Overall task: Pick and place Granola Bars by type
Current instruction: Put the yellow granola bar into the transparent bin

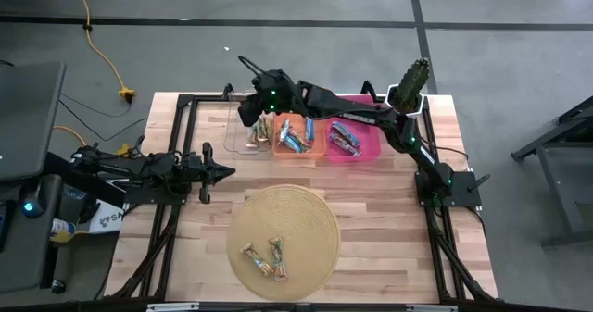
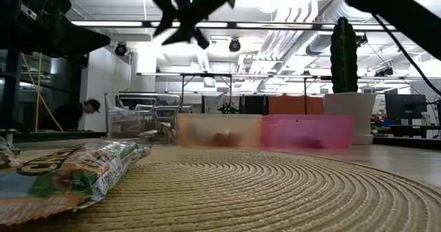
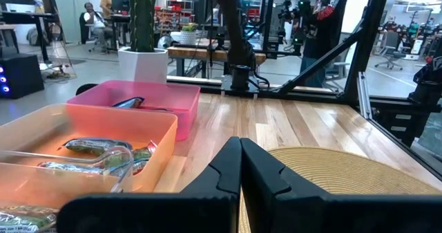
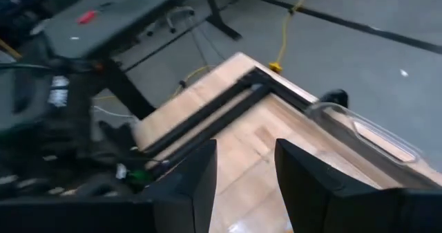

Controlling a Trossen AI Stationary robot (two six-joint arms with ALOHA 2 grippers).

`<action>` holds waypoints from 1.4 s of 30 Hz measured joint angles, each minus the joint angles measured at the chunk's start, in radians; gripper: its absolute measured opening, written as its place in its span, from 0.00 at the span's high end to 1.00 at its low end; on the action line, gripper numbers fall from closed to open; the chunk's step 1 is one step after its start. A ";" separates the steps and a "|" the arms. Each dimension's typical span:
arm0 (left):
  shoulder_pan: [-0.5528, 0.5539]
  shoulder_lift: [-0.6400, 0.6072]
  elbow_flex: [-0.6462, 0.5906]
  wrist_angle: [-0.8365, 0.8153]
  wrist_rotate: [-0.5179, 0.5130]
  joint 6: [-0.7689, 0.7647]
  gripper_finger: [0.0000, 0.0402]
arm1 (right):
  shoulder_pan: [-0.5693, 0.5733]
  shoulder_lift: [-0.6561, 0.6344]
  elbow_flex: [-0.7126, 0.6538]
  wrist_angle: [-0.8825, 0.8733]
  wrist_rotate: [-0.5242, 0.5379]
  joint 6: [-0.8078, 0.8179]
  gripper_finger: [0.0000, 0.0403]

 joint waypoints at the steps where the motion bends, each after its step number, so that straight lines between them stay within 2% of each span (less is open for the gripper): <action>1: 0.000 0.000 0.000 0.000 0.000 0.000 1.00 | 0.008 -0.013 0.000 -0.004 0.000 -0.008 0.68; 14: 0.000 0.000 0.000 0.000 0.000 0.000 1.00 | 0.175 -0.149 0.000 -0.056 -0.027 -0.003 0.68; 22: 0.000 0.000 0.000 -0.001 0.000 0.000 1.00 | 0.337 -0.165 0.000 -0.065 -0.078 0.102 0.68; 25: 0.000 0.000 0.000 -0.001 0.000 0.000 1.00 | 0.402 -0.165 0.000 -0.072 -0.067 0.154 0.68; 28: 0.000 0.000 0.000 -0.002 0.000 0.000 1.00 | 0.468 -0.164 0.000 -0.101 0.040 0.220 0.68; 31: 0.000 0.000 0.000 -0.002 0.000 0.000 1.00 | 0.533 -0.162 0.000 -0.132 0.204 0.300 0.68; 37: 0.000 0.000 0.000 -0.002 0.000 0.000 1.00 | 0.655 -0.162 0.000 -0.257 0.523 0.586 0.68; 40: 0.000 0.000 0.000 -0.002 0.000 0.000 1.00 | 0.705 -0.153 0.000 -0.310 0.624 0.709 0.68; 42: 0.000 0.000 0.000 -0.002 0.000 0.000 1.00 | 0.729 -0.139 0.000 -0.334 0.646 0.754 0.68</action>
